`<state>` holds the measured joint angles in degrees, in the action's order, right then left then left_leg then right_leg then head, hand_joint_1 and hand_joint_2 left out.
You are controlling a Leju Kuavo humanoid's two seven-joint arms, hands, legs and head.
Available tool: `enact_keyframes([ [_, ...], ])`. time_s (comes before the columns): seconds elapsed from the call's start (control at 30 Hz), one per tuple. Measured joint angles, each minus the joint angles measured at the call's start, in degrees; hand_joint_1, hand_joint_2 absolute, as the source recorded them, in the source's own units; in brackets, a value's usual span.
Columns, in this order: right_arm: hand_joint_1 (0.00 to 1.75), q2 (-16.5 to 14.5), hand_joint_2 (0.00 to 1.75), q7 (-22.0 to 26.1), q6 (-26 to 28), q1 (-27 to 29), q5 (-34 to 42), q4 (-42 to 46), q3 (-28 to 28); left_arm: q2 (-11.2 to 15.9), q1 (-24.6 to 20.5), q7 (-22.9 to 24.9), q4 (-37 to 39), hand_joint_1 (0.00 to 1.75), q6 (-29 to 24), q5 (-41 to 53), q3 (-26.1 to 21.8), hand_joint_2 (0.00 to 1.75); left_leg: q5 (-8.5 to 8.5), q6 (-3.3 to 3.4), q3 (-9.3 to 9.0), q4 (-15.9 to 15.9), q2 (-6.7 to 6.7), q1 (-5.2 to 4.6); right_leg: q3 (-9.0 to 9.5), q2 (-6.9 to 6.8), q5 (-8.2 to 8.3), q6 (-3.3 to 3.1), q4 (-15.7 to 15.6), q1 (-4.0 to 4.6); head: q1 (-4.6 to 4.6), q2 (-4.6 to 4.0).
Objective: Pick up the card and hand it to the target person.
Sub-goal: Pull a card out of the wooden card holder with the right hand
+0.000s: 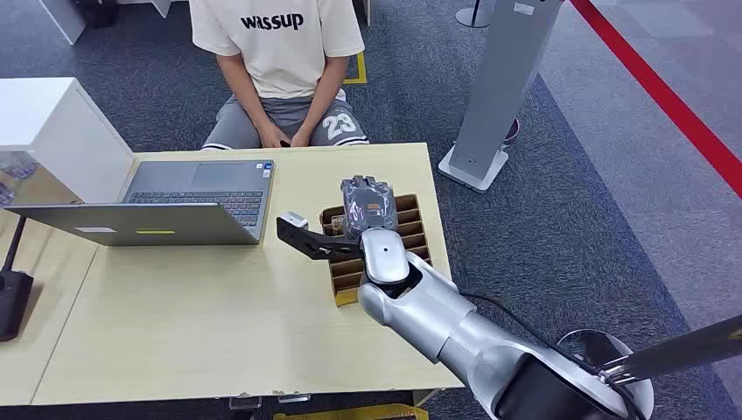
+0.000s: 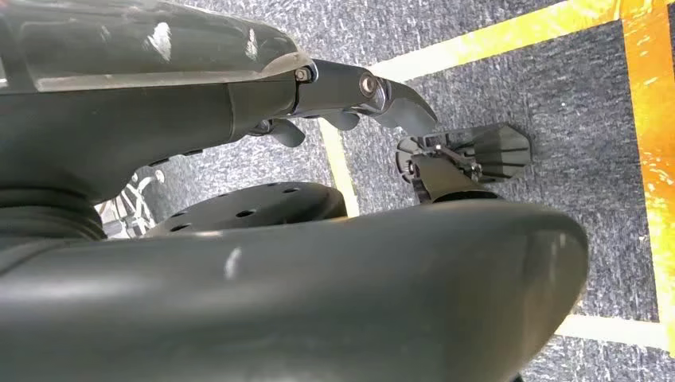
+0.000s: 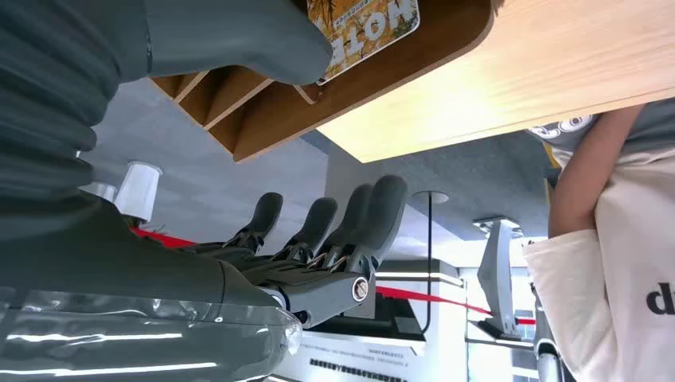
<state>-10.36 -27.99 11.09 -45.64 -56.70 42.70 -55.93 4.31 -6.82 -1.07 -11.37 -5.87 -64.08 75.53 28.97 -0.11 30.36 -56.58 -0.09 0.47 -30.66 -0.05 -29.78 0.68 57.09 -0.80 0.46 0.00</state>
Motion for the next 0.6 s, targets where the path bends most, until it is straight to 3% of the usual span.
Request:
enact_keyframes([
  [0.6,0.83,-0.13,1.75,0.16,-1.59,0.43,-0.21,-0.35,-0.33,0.0,0.02,0.33,0.0,0.0,0.01,-0.08,0.06,0.0,0.0,0.0,0.01,0.0,0.0,0.0,0.0,0.0,0.0,0.0,0.0,0.0,0.02,0.0],
])
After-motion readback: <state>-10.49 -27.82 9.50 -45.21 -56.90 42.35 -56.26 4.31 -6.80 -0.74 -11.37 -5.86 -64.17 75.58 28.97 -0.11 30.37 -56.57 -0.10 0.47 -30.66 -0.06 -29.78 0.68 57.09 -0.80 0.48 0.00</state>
